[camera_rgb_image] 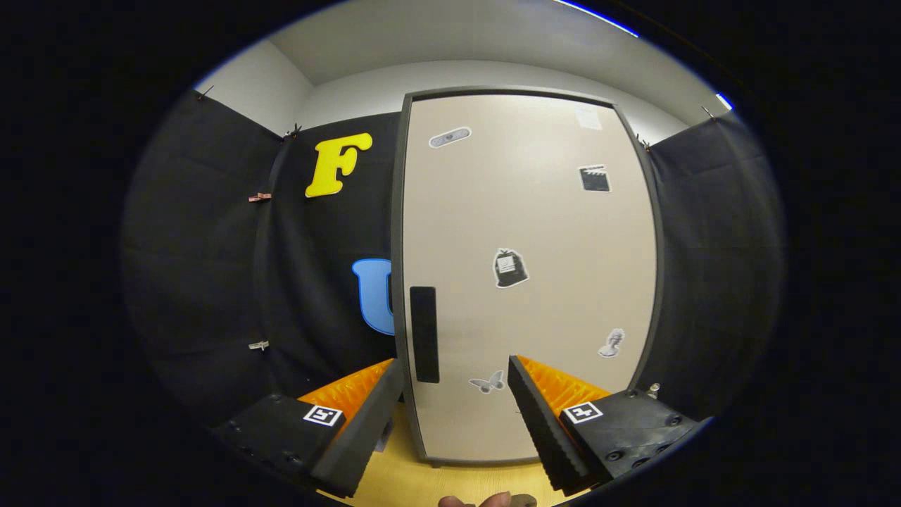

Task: Open the shoe cabinet door, grab the shoes and put them into the shoe cabinet, then close the shoe cabinet door.

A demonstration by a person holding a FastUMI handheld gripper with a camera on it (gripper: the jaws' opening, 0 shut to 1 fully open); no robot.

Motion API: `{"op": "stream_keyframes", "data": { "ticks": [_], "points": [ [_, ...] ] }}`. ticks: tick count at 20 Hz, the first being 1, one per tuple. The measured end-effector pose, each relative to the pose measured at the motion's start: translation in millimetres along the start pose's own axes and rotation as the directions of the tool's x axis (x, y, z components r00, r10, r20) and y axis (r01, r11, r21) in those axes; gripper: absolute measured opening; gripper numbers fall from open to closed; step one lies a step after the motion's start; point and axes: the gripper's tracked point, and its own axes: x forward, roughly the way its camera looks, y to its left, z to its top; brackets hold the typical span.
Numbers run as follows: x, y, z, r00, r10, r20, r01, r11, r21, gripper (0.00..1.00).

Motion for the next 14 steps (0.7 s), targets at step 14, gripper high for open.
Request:
{"op": "stream_keyframes", "data": {
  "ticks": [14],
  "points": [
    [119, 24, -35, 0.998, -0.06, -0.014, 0.06, 0.998, -0.011, 0.61]
  ]
}}
